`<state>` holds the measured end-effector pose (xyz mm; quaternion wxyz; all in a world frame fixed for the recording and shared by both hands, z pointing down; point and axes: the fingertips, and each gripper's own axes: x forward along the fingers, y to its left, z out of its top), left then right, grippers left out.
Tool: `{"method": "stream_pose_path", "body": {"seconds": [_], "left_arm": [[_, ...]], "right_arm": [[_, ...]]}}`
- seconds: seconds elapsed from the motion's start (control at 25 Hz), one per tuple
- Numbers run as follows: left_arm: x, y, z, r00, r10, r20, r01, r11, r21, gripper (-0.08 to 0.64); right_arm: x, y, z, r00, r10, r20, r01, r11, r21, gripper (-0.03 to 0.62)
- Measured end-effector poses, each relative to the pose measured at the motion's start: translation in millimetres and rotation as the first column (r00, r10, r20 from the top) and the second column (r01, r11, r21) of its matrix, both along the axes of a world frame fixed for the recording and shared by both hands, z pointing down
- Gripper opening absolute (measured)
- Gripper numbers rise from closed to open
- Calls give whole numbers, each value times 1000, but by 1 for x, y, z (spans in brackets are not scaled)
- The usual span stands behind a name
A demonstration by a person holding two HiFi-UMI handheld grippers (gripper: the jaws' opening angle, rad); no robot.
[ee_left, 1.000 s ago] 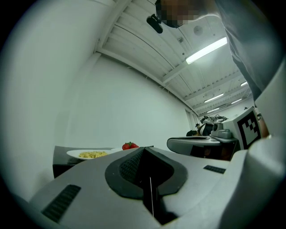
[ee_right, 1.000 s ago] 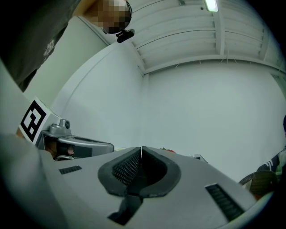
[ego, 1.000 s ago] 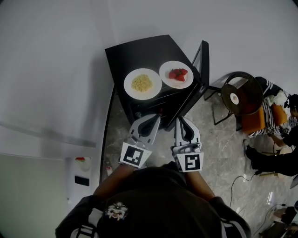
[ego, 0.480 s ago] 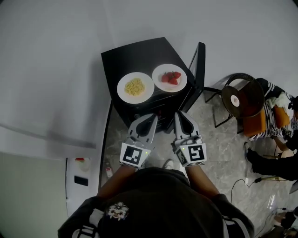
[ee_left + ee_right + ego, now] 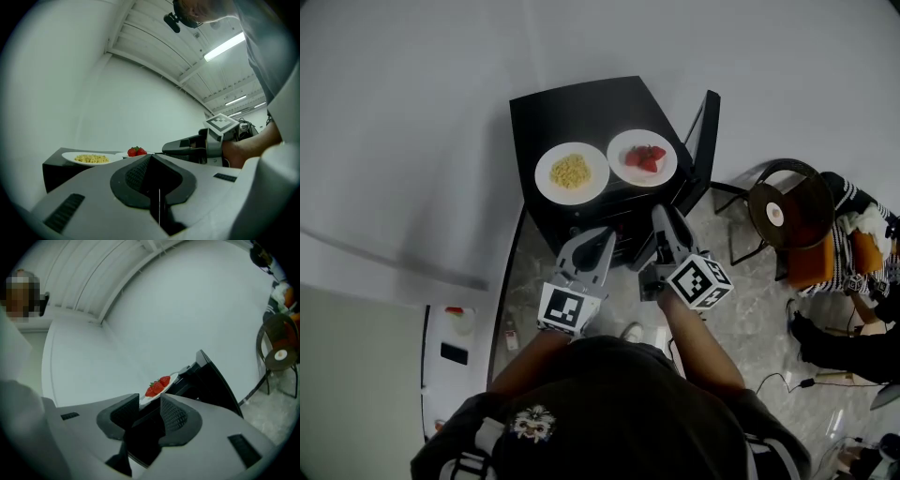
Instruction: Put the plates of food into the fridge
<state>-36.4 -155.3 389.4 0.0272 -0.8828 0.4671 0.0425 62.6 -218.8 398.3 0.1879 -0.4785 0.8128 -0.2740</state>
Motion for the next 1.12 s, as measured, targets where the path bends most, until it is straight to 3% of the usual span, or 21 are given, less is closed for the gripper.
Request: {"method": "stream_pose_path", "body": {"seconds": [0.16,0.32,0.44,0.6,1.0,1.12], "left_arm": [[5,-1,3,1000,-4,0,4,1000,-7,23],[5,-2,3,1000,-12,4,12,1000,-6,23],[0,-2,4,1000,-29,-1,29,1000,-7,23],[-9,-3,7,998,-59,5,59,998,-14,23],[-22,-2,13,994,-108,5,108,994,-29,23],[-25,0,9,993,-122,3,122,992,-23,23]], "right_arm": [[8,-18,-3,981,12,196,12,993,-119,135],[12,-36,9,912,39,408,74,963,-258,135],[13,-49,20,866,69,495,109,940,-322,135],[8,-63,29,832,88,547,143,920,-365,135],[2,-80,28,792,137,595,137,910,-392,129],[3,-81,30,791,152,593,131,904,-407,70]]}}
